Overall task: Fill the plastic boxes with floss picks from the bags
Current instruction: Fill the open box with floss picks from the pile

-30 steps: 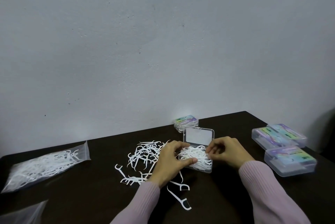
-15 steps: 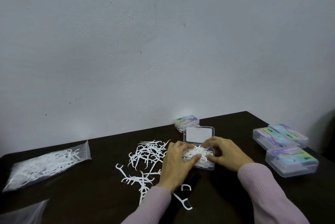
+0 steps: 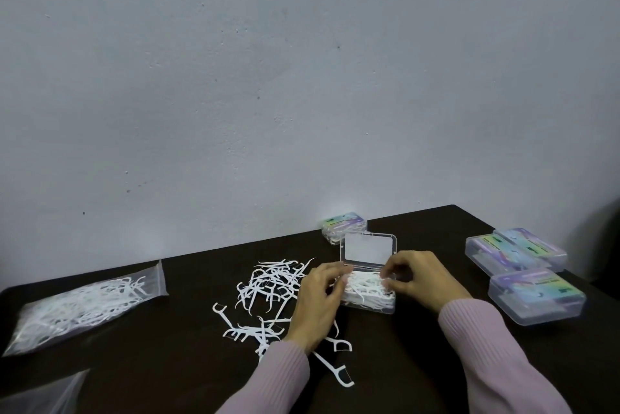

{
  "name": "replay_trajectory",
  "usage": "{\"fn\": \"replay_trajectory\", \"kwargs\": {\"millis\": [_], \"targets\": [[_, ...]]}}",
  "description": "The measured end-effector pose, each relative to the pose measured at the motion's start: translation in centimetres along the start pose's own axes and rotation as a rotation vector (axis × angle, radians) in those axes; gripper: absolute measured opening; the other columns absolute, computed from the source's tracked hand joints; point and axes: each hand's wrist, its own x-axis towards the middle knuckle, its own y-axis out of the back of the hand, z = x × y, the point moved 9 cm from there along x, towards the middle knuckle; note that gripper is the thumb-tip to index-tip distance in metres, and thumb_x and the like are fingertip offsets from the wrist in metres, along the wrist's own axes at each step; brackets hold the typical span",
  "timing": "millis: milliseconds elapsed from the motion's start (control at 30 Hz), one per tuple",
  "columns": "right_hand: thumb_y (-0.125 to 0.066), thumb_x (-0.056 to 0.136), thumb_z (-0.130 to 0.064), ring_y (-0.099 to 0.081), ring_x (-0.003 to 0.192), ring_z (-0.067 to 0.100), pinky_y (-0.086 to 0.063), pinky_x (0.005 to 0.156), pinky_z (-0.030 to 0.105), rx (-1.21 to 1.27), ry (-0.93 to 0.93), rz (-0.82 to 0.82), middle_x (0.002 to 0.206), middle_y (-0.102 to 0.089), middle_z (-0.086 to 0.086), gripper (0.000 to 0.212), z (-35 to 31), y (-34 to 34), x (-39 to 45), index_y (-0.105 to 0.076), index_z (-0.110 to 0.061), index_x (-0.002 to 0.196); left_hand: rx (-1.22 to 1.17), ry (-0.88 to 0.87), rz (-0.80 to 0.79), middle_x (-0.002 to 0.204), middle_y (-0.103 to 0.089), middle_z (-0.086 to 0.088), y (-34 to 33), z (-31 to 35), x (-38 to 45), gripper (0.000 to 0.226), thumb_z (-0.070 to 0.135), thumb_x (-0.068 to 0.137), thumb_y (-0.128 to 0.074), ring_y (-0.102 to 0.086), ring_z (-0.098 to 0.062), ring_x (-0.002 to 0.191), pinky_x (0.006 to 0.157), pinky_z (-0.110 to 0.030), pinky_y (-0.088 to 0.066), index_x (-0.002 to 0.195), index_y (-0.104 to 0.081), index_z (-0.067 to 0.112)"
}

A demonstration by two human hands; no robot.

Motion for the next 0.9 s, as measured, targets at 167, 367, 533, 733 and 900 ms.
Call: {"fn": "replay_trajectory", "kwargs": {"millis": [167, 367, 533, 733, 900], "targets": [[-0.072, 0.073, -0.044, -0.052, 0.073, 0.003, -0.043, 0.064, 0.013, 0.015, 0.051, 0.040, 0.082, -0.058, -0.010, 0.022, -1.7, 0.1, -0.5, -0.061, -0.026, 0.079, 0.004, -0.021, 0.017, 0.112, -0.055, 0.012, 0.0, 0.4, 0.1, 0.020, 0.025, 0.093, -0.055, -0.050, -0.002, 0.107, 0.095, -0.031, -0.048, 0.110, -0.065, 0.026], [-0.071, 0.075, -0.042, -0.053, 0.066, 0.003, -0.038, 0.058, 0.009, -0.103, 0.091, -0.092, 0.075, -0.061, -0.009, 0.019, -3.3, -1.7, -0.5, -0.062, -0.026, 0.080, -0.003, -0.037, 0.039, 0.107, -0.056, 0.012, 0.2, 0.4, 0.2, 0.018, 0.023, 0.093, -0.056, -0.052, -0.001, 0.104, 0.091, -0.026, -0.048, 0.108, -0.066, 0.023], [-0.069, 0.080, -0.031, -0.059, 0.069, 0.003, -0.043, 0.061, 0.008, -0.082, 0.057, -0.046, 0.073, -0.062, -0.011, 0.009, -2.1, -0.5, -0.5, -0.062, -0.028, 0.075, 0.023, -0.054, 0.042, 0.108, -0.056, 0.013, 0.1, 0.3, 0.3, 0.019, 0.025, 0.094, -0.054, -0.052, -0.002, 0.104, 0.092, -0.027, -0.048, 0.109, -0.066, 0.024], [-0.068, 0.081, -0.029, -0.058, 0.070, 0.002, -0.045, 0.062, 0.011, -0.048, 0.020, -0.014, 0.075, -0.062, -0.010, 0.006, -0.9, 0.5, -0.5, -0.063, -0.026, 0.079, 0.033, -0.057, 0.038, 0.109, -0.056, 0.013, 0.1, 0.3, 0.3, 0.020, 0.028, 0.094, -0.053, -0.052, -0.002, 0.105, 0.093, -0.030, -0.048, 0.109, -0.066, 0.024], [-0.071, 0.079, -0.025, -0.059, 0.072, 0.004, -0.049, 0.066, 0.012, -0.025, -0.007, -0.014, 0.077, -0.063, -0.009, 0.007, -0.2, 0.6, -0.4, -0.064, -0.028, 0.080, 0.026, -0.081, 0.074, 0.108, -0.057, 0.013, 0.5, 0.7, 0.1, 0.019, 0.025, 0.094, -0.055, -0.053, -0.001, 0.105, 0.094, -0.027, -0.047, 0.109, -0.066, 0.024]]}}
